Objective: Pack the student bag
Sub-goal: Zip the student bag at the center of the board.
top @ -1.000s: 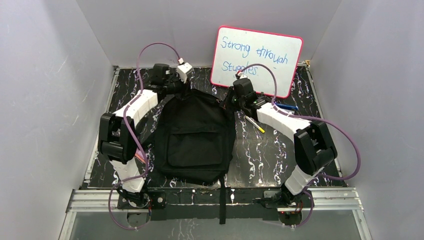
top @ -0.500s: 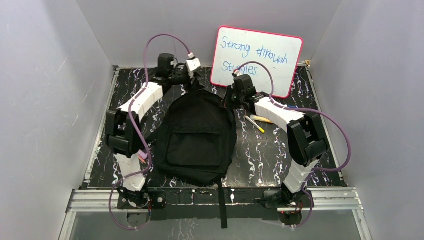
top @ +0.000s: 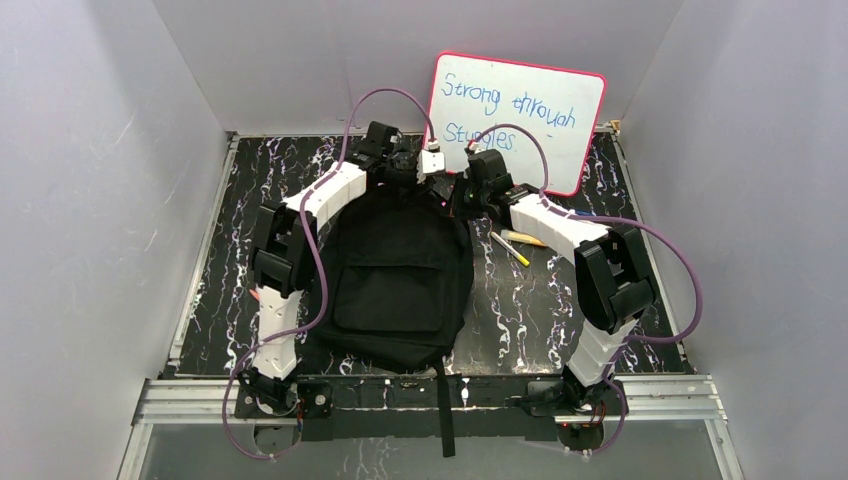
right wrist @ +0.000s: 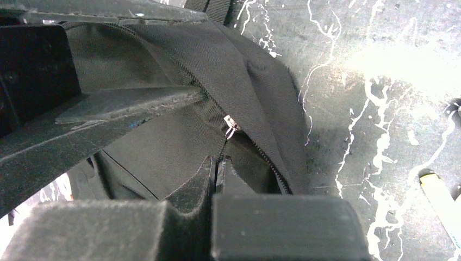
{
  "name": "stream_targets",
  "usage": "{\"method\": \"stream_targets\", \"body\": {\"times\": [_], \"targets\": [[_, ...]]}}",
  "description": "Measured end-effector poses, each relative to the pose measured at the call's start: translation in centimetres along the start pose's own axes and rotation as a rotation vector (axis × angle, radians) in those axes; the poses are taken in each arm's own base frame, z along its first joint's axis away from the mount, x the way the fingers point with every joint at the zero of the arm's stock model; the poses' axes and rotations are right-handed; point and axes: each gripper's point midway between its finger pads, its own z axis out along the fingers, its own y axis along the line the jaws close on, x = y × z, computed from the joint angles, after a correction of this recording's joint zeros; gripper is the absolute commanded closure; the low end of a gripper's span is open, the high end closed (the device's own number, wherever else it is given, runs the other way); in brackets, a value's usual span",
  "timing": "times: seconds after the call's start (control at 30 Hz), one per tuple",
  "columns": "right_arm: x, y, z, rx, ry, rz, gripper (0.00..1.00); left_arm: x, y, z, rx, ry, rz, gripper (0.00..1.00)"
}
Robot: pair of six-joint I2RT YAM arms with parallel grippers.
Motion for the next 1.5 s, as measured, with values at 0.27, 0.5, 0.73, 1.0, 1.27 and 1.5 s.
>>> {"method": "stream_targets", "body": {"times": [0.27,0.5,0.73,1.0,1.27,1.5], "targets": [[0.0,-0.5,-0.2,0.028,-0.002,0.004,1.00,0.5,-0.5,0.2,0.024,0.047,0.032,0.99],[-0.5,-1.7,-0.5,0.105,-0.034,0.017,1.00,1.0,-0.4,0.5,-0.007,0.103,0.022,1.00],[0.4,-3.0,-1.3,0.170,-0.040,0.059,1.00,1.6,1.9,0.4,-0.159,0.177,-0.045,1.00],[1.9,-3.1,-3.5,0.168,-0.023,0.094,1.00,3.5,5.6,-1.2,-0.377,0.275,-0.059,1.00],[3.4,-2.0,-4.5,0.095,0.021,0.124,1.00,4.4,7.2,-2.4,-0.497,0.334,-0.078,1.00],[3.8,-1.4,-5.2,0.054,0.026,0.134,1.00,4.9,7.4,-3.1,-0.543,0.359,-0.121,1.00]]}}
